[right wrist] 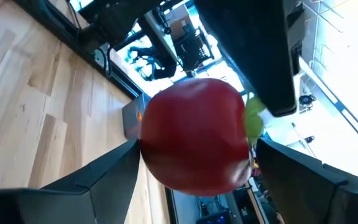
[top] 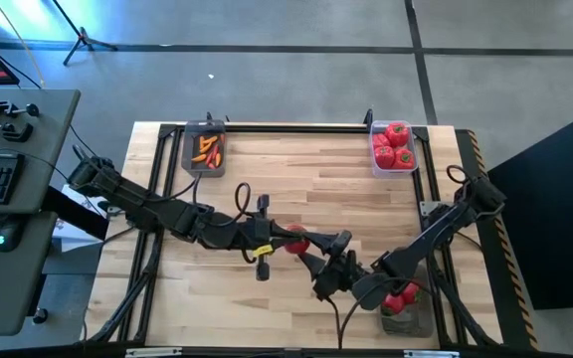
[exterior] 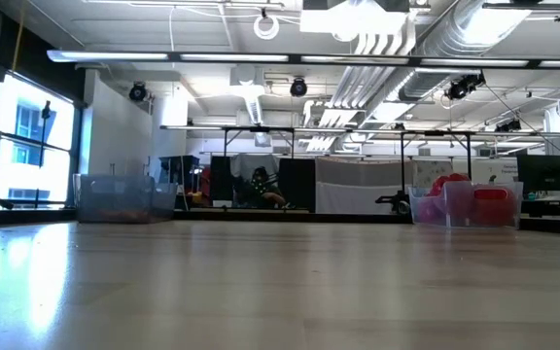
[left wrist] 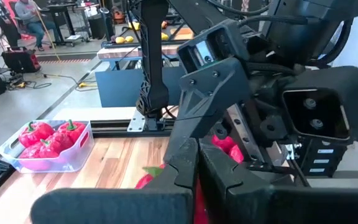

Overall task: Sort produce into baskets
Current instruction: Put the tomato into the bottom black bin

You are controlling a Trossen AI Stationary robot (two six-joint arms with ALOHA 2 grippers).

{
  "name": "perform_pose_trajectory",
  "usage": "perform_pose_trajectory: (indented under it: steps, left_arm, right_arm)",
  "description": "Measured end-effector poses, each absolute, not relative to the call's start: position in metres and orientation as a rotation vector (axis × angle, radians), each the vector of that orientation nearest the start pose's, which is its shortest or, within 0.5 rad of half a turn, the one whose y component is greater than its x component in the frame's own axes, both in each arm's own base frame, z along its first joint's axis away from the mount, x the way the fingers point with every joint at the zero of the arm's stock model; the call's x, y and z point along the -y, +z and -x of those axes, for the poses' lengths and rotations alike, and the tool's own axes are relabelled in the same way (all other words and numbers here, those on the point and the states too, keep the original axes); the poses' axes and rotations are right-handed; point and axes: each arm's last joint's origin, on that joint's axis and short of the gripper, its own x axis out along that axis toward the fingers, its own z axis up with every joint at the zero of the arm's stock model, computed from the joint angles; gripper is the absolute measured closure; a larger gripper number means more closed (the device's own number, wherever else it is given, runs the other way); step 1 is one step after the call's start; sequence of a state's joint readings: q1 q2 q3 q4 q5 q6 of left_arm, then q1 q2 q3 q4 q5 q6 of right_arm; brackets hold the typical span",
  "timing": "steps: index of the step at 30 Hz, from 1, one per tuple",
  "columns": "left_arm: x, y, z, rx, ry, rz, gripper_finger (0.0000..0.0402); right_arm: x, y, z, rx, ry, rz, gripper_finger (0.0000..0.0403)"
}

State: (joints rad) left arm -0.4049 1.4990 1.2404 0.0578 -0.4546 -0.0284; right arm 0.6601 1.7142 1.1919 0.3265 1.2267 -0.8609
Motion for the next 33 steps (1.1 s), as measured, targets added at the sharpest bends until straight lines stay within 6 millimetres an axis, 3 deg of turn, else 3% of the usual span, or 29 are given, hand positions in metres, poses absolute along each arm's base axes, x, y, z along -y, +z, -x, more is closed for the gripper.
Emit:
perform_pose_trajectory:
  steps: [10, 24, 33]
  left_arm:
    - [0.1244, 0.3456, -0.3226, -0.161, 0.052, -0.061, 0.0401]
    - [0.1244, 0.3456, -0.3226, -0.161, 0.051, -0.077, 0.0401]
    - [0.1245, 0.3455, -0.3225, -0.164, 0.046, -0.123, 0.0401]
  right_arm:
    - [-0.2085, 0.2829, -0.3150, -0.328, -0.495, 0.954, 0.0103]
    - [-0.2073, 0.2832, -0.3160, -0.313, -0.499, 0.905, 0.0244]
    - [-0.2074, 0.2835, -0.3160, -0.311, -0.500, 0.902, 0.0286]
